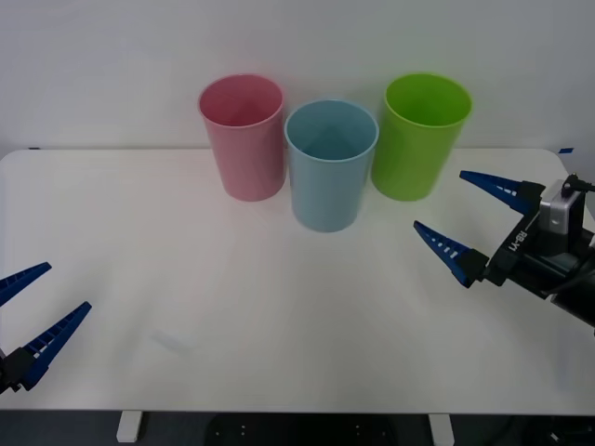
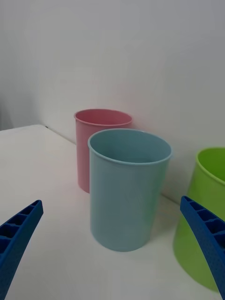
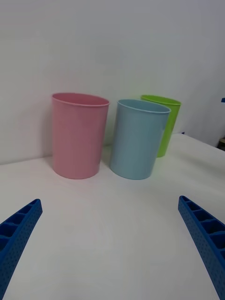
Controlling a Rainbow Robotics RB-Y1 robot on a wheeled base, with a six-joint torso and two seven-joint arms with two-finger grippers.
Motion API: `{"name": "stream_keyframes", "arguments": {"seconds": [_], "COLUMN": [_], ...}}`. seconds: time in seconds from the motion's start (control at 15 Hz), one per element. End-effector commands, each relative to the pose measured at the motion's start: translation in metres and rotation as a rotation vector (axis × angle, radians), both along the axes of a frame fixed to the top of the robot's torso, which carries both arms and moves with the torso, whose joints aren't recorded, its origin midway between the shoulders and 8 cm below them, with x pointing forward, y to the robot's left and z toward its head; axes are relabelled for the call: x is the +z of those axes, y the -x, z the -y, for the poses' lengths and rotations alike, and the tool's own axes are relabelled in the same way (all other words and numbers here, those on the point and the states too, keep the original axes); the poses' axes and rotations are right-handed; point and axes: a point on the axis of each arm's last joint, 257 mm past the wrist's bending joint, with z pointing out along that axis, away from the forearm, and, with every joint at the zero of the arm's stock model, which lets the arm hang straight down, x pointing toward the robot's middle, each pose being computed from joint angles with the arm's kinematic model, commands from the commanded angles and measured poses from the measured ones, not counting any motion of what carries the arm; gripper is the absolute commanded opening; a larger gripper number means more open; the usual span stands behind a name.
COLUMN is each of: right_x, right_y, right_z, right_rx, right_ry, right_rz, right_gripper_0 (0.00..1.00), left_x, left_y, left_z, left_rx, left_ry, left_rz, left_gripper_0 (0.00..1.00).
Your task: Grasp the object on the table and drop it into the matching bin: aluminum can to the light blue bin, PET bottle to the pink bin.
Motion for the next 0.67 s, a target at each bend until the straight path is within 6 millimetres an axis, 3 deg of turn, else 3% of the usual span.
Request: {"name": "stream_keyframes", "arguments": {"seconds": [0.07,0.47,0.67], "right_x": [-0.021,-0.057,-0.065], "right_y": [0.020,0.076,0.091], "right_z": [0.020,0.059,0.072], "right_rx": [-0.031,-0.063,-0.081], "right_ry": [0.038,0.039,0.035], "right_rz": [-0.006,-0.103,-0.137], "right_gripper_0": [1.00,1.00,1.00], "left_x": [0.000,0.000,0.000], "left_y": [0.000,0.000,0.000], "left_z": [0.000,0.000,0.000], "left_rx": [0.000,0.000,0.000], "left_ry": [0.000,0.000,0.000], "left_rz": [0.000,0.000,0.000], "left_gripper_0": [1.00,1.00,1.00]}}
